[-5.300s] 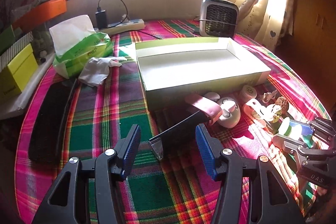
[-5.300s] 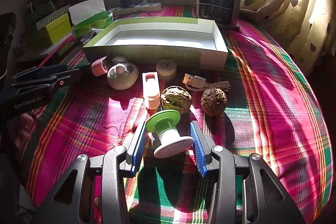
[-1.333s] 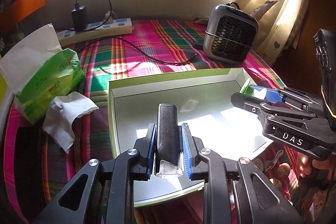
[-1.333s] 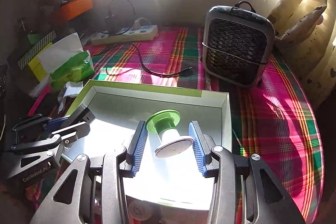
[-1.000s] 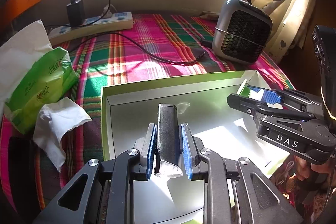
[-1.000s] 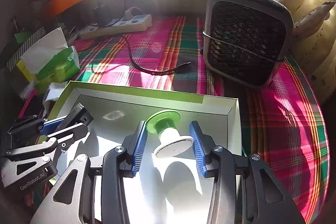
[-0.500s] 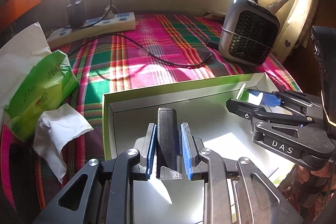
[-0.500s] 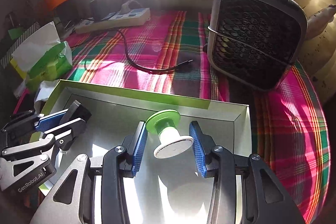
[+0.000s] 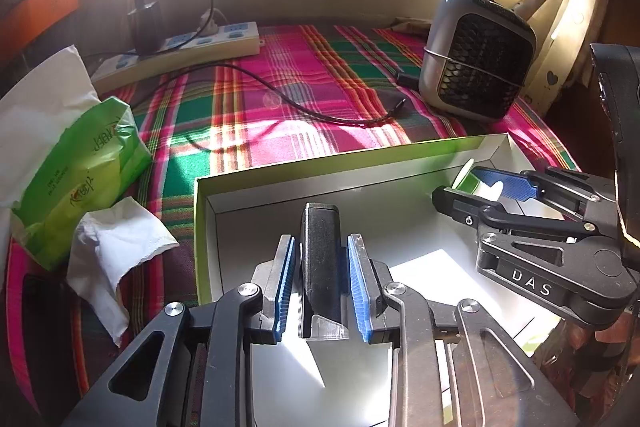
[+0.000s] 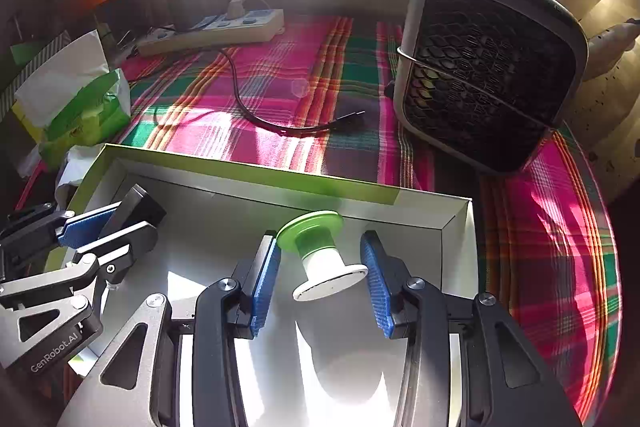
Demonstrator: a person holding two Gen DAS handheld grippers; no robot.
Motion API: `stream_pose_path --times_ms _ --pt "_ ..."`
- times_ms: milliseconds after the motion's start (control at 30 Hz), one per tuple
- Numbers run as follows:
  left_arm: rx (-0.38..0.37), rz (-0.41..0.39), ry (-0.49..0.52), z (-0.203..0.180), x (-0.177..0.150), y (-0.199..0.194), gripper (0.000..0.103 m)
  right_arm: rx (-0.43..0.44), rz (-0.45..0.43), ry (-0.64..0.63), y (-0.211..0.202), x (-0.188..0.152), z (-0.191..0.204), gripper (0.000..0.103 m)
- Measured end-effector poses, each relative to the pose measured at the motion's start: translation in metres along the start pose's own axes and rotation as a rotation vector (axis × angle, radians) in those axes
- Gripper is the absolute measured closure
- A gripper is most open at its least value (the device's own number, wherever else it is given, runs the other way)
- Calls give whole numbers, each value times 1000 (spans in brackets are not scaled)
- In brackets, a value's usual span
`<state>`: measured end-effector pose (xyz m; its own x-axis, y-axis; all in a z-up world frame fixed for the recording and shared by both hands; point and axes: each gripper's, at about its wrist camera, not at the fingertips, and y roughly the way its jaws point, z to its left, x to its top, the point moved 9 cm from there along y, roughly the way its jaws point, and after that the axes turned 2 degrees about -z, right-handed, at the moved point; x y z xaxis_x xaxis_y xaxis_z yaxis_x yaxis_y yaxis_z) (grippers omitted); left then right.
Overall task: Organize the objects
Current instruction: 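Open the left tool releasing the flashlight while the right tool releases the spool in the box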
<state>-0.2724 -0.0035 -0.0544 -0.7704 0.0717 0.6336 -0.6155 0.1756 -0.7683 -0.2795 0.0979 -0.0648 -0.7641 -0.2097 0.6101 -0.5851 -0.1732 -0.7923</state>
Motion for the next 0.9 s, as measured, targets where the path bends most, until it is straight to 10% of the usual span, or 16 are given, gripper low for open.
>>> stream_pose_path --times_ms 200,900 --pt "16 -1 -15 3 0 -2 69 6 -10 28 -2 0 -2 46" --pt "15 -72 -14 -6 -13 -51 67 10 -89 58 -54 -17 -9 45"
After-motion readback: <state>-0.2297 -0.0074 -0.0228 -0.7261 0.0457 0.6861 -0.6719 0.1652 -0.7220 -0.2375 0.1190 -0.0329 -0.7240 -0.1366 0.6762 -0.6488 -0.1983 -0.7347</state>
